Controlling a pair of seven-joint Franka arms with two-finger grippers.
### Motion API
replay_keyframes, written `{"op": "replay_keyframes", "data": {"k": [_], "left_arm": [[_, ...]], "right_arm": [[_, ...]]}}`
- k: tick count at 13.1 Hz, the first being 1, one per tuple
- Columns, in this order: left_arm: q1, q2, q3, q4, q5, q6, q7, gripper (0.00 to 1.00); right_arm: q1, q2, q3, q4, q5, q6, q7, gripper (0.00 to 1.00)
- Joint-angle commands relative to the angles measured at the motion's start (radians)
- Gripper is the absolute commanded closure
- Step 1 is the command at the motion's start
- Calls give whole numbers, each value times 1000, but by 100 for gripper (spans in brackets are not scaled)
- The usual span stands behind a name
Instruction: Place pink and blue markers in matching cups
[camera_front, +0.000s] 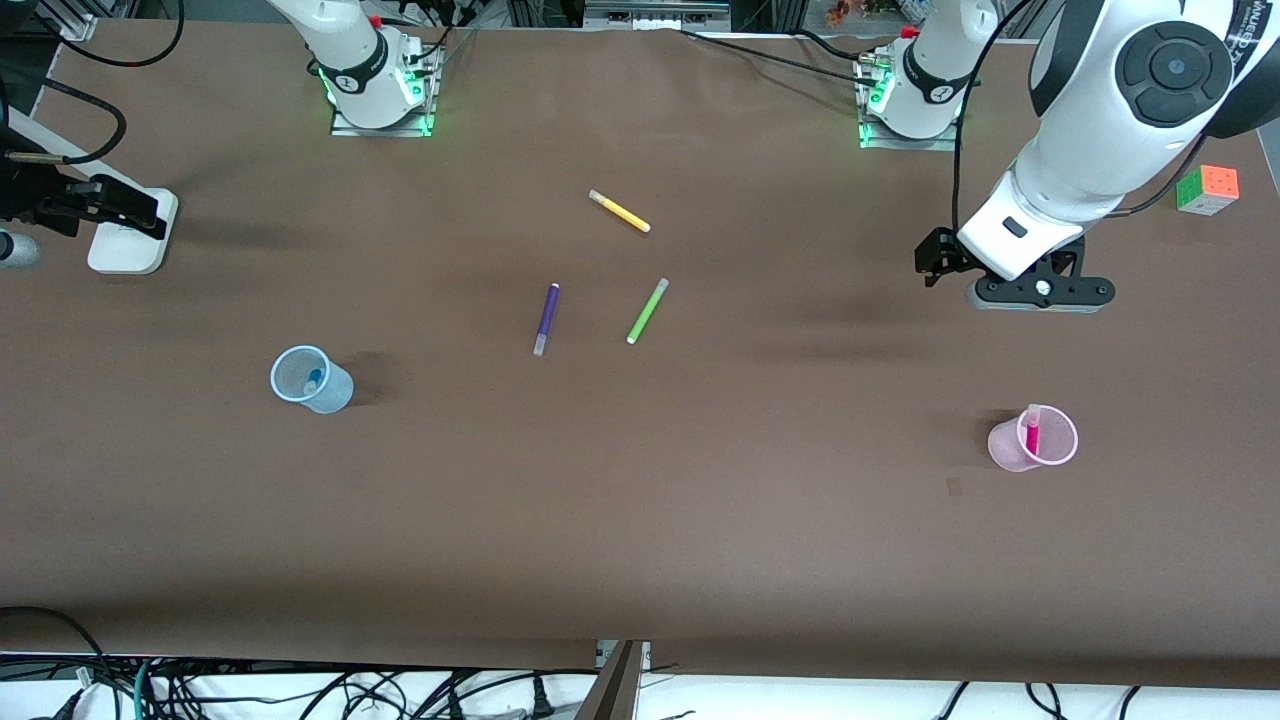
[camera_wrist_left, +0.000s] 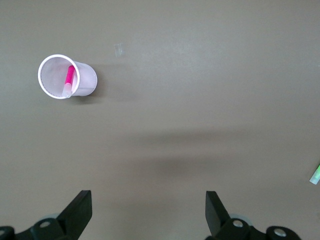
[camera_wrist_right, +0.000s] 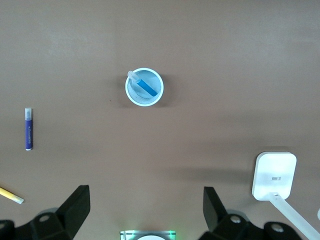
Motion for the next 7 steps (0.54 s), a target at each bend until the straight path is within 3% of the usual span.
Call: {"op": "replay_keyframes", "data": {"k": [1,7], "left_arm": [[7,2,0,15,0,-18,25,0],[7,3,0,15,2,-23,26,0]], "right_arm": [[-2,9,9,25,-21,-13,-5,0],[-3,11,9,25,-20,-13,-7,0]]}}
